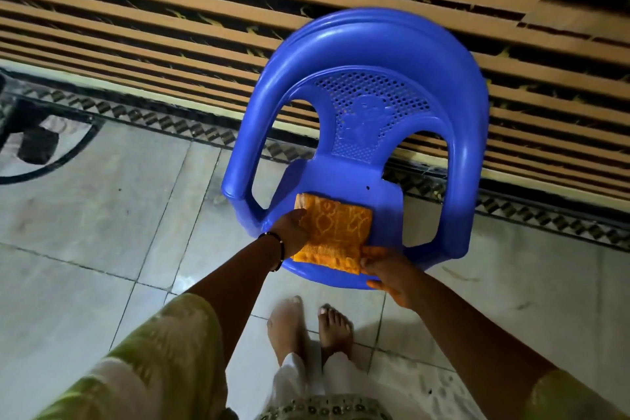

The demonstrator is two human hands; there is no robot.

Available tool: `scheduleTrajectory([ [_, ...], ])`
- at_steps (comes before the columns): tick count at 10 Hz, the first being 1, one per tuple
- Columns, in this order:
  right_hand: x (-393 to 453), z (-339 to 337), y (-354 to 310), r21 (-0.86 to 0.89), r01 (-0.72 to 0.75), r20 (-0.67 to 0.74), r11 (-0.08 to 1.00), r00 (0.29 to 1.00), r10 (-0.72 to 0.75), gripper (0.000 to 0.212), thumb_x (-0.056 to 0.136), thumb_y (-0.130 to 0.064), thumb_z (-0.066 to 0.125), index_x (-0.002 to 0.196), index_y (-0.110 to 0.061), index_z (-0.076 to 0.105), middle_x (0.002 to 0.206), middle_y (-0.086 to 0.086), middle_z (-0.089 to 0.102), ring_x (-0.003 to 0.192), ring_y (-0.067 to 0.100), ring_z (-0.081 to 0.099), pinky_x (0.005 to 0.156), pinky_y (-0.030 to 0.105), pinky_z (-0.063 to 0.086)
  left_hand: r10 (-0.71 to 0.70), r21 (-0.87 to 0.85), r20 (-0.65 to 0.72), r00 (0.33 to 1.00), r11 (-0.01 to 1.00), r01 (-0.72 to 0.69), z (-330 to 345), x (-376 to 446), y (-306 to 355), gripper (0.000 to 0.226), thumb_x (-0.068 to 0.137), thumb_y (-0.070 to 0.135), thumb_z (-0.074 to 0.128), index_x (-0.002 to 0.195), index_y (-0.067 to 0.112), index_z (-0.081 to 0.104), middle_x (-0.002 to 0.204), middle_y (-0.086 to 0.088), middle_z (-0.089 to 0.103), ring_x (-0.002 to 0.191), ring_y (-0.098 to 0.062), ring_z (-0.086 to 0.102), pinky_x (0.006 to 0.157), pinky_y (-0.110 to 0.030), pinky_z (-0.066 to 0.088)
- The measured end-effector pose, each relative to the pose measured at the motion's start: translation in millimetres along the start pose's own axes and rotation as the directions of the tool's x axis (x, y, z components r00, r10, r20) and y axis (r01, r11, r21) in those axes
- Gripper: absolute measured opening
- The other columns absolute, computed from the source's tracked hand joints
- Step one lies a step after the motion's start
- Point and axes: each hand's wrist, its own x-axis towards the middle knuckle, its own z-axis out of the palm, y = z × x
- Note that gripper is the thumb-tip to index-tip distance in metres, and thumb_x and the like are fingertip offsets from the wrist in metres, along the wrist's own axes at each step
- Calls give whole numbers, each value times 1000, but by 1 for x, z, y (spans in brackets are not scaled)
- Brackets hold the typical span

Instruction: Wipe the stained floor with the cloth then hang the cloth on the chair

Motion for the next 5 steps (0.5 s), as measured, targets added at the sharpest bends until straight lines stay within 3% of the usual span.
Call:
scheduleTrajectory([
  [1, 3, -4, 9, -94, 78, -15, 992, 997, -80, 37, 95, 4, 43, 131, 2, 49, 131, 22, 52, 114, 33, 52, 101, 44, 38, 56, 4, 37, 998, 998, -56, 6, 1, 6, 60, 88, -15, 36, 143, 9, 32, 135, -12, 47, 96, -26, 52, 53, -14, 45],
  [2, -2, -5, 8, -205, 117, -114, 972, 983, -143, 27, 96, -2, 47, 121, 6, 54, 101, 12, 53, 90, 26, 49, 91, 41, 43, 50, -38, 4, 999, 998, -50, 3, 2, 9, 64, 87, -12, 40, 146, 11, 27, 142, -11, 40, 105, -27, 55, 46, -13, 43],
  [3, -34, -11, -6, -250, 157, -200, 955, 957, -210, 14, 97, -4, 48, 101, 1, 60, 104, 19, 52, 104, 41, 52, 88, 43, 47, 110, -68, -98, 989, 991, -117, -11, -36, 19, 65, 79, 2, 55, 141, 9, 37, 142, -12, 42, 114, -25, 55, 77, -22, 49],
  [4, -98, -18, -28, -29, 263, -241, 964, 934, -262, 23, 94, 0, 53, 115, 3, 62, 104, 19, 61, 91, 35, 58, 73, 41, 50, 164, -224, -245, 956, 949, -221, -33, -99, 46, 43, 86, -7, 54, 128, -1, 48, 129, -18, 54, 113, -23, 53, 90, -29, 41],
  [5, -193, -12, -55, 83, 352, -161, 932, 928, -336, 17, 94, 3, 51, 96, -8, 65, 95, 12, 63, 77, 16, 58, 58, 24, 46, 249, -323, -284, 926, 884, -337, -53, -186, 76, 31, 87, -10, 52, 118, -5, 54, 109, -18, 62, 76, 2, 61, 68, -13, 45],
])
